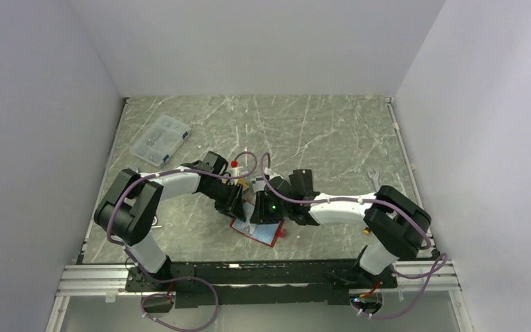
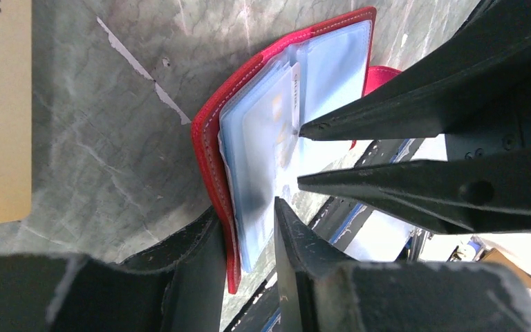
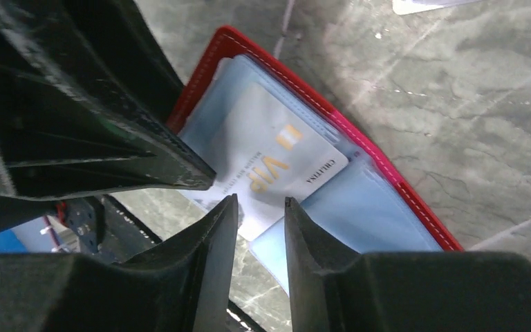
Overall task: Put the credit cards into the card holder
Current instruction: Insert the credit card into the card holder, then pick up the credit card from the center of the board.
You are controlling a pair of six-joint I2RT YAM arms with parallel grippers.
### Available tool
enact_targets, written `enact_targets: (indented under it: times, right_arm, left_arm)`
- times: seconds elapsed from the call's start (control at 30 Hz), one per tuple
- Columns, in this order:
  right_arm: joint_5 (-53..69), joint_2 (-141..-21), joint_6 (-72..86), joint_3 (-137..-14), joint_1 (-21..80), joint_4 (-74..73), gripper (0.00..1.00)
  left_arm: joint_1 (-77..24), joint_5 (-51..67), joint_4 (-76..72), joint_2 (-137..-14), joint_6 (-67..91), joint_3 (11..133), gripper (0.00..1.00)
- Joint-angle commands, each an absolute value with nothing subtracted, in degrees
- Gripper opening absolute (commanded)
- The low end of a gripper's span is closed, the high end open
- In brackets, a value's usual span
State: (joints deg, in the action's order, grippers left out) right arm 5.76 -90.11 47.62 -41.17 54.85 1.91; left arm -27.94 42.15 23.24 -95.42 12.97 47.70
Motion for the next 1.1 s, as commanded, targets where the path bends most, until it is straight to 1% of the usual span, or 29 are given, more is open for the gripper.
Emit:
enact_targets:
  times: [0.0, 0.07, 0.23, 0.37, 0.5, 0.6, 0.67, 0.83, 1.07]
  right_arm:
    - [7.2, -86.3, 46.2, -39.5, 54.7, 9.2, 0.36]
    - [6.4, -84.3, 46.7, -37.8, 54.5, 9.0, 0.37]
    - [5.0, -79.8, 48.2, -33.2, 54.4, 8.4, 0.2]
    - [5.1, -79.8, 48.2, -32.1, 54.5, 9.3, 0.11]
    - [6.1, -83.0, 47.4, -33.0, 54.5, 8.9, 0.08]
    - [6.0, -83.2, 47.9, -31.8, 54.6, 8.6, 0.06]
    - [5.5, -82.4, 48.1, -30.7, 54.5, 7.4, 0.06]
    - [4.9, -80.0, 48.2, -28.8, 54.7, 3.3, 0.02]
    - [3.5, -75.8, 47.5, -29.9, 54.7, -2.9, 0.01]
  left_arm:
    - [-28.3, 43.7, 24.1, -94.8, 11.9, 49.4, 0.34]
    - [-28.2, 43.4, 24.7, -94.6, 11.6, 49.8, 0.33]
    - [-26.6, 43.3, 25.6, -93.6, 11.1, 50.3, 0.33]
    - [-25.9, 43.1, 25.5, -93.5, 10.9, 50.1, 0.34]
    - [-25.2, 41.9, 27.0, -93.9, 9.6, 51.1, 0.34]
    - [-24.0, 41.4, 27.1, -94.3, 8.9, 50.5, 0.34]
    - [-23.7, 41.7, 26.7, -94.8, 8.6, 49.8, 0.31]
    - [-23.8, 42.2, 25.2, -96.6, 9.1, 49.3, 0.19]
    - [-24.3, 41.7, 24.2, -97.2, 9.5, 48.9, 0.18]
